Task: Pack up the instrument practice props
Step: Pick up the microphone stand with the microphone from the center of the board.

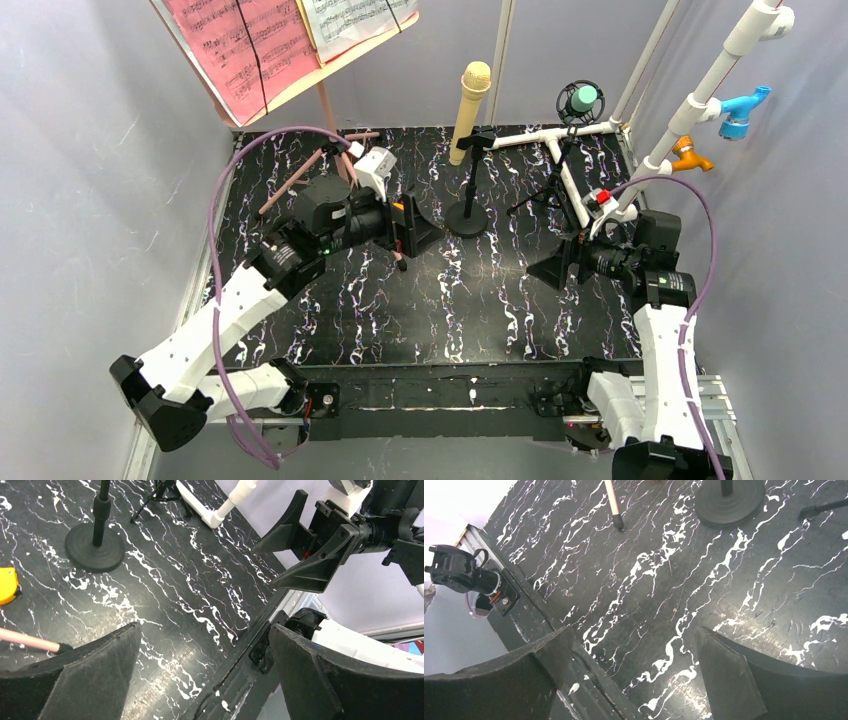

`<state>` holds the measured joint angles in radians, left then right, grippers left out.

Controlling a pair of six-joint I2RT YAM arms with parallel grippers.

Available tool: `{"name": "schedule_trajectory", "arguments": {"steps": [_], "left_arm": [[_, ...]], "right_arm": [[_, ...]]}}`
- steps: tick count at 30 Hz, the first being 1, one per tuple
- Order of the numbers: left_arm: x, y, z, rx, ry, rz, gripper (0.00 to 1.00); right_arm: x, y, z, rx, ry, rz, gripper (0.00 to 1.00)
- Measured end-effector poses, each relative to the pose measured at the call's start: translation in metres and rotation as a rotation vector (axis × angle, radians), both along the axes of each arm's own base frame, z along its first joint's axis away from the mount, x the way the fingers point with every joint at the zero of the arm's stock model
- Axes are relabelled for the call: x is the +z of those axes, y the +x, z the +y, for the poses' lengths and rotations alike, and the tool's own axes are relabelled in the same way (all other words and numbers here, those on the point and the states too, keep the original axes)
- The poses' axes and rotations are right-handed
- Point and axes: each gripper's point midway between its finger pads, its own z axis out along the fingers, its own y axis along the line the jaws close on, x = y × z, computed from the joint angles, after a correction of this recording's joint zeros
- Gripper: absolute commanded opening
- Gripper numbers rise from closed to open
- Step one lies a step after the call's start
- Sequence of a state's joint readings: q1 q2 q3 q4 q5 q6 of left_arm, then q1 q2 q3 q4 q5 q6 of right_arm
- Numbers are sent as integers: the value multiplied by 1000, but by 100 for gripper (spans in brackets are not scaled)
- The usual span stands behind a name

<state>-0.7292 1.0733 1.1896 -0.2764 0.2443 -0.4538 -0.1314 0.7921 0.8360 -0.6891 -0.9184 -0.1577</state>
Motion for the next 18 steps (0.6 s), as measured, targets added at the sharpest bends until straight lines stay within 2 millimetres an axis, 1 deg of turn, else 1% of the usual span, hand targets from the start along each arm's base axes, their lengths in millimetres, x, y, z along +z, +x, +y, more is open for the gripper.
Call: {"name": "schedule_trajectory", "arguments": {"steps": [2,5,9,14,18], "left_arm": [[1,6,-6,-4,-3,-16,100],[1,15,-14,-12,-6,-50,100],[8,26,-21,-18,-16,-120,100],[23,32,-27,-36,-45,-221,100],[21,38,-32,-41,-45,-244,100]], "right_arm": [[0,5,-1,1,-2,-9,100],[-6,14,-1,17,-2,1,100],[-11,20,-1,42,-2,-1,100],[-18,17,2,61,11,-31,100],[-28,11,3,60,17,-39,100]]}}
